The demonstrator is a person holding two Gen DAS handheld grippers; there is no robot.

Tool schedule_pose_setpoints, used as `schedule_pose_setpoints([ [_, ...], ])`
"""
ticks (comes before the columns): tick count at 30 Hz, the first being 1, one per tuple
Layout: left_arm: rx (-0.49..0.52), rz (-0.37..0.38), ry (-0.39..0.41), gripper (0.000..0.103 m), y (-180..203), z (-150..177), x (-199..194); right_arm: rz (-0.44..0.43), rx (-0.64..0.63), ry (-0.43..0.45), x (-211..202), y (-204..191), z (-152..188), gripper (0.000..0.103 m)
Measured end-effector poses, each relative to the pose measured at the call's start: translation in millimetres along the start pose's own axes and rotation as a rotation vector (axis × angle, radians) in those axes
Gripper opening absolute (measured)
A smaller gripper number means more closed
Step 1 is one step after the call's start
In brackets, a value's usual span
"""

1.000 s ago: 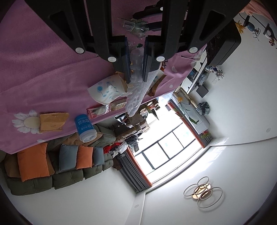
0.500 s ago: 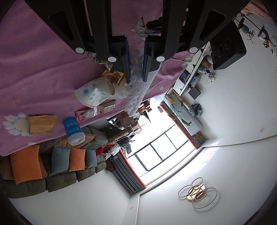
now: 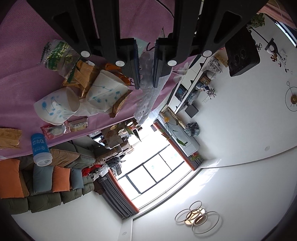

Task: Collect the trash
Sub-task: 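Carry the wrapper and foam net to the teal bin and release both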

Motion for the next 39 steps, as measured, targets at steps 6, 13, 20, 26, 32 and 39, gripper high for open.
schedule_pose_setpoints([
  [6, -0.07, -0.066, 0.022, 0.012, -37.8, 20.6, -30.4, -0.057, -0.031, -0.061, 36.7, -24.2, 1.3, 0.012],
  [13, -0.139, -0.133, 0.037, 0.012, -76.6, 36.3, -59.6, -0.111, -0.047, -0.119, 72.2, -45.3, 0.6, 0.012],
  [20, -0.199, -0.2, 0.054, 0.012, -96.1, 36.9, -71.0, -0.158, -0.053, -0.173, 102.7, -63.7, -0.8, 0.012],
  [26, -0.245, -0.253, 0.068, 0.012, -118.4, 46.5, -86.1, -0.182, -0.083, -0.208, 123.8, -80.1, -5.2, 0.012],
  [32, -0.295, -0.307, 0.081, 0.012, -141.4, 57.7, -102.2, -0.205, -0.098, -0.237, 143.5, -97.6, -6.1, 0.012],
  [39, -0.345, -0.368, 0.099, 0.012, -168.9, 69.0, -122.6, -0.234, -0.118, -0.265, 166.7, -117.4, -9.0, 0.012],
])
Point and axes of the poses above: each gripper's, at about its wrist camera, not at the fingertips, and x roughly the way its jaws point, y to its right, z to its underside, the point moved 4 cm from there along x, roughly the way its jaws point, and after that the axes turned 8 degrees about -y, right-handed, at the moved point
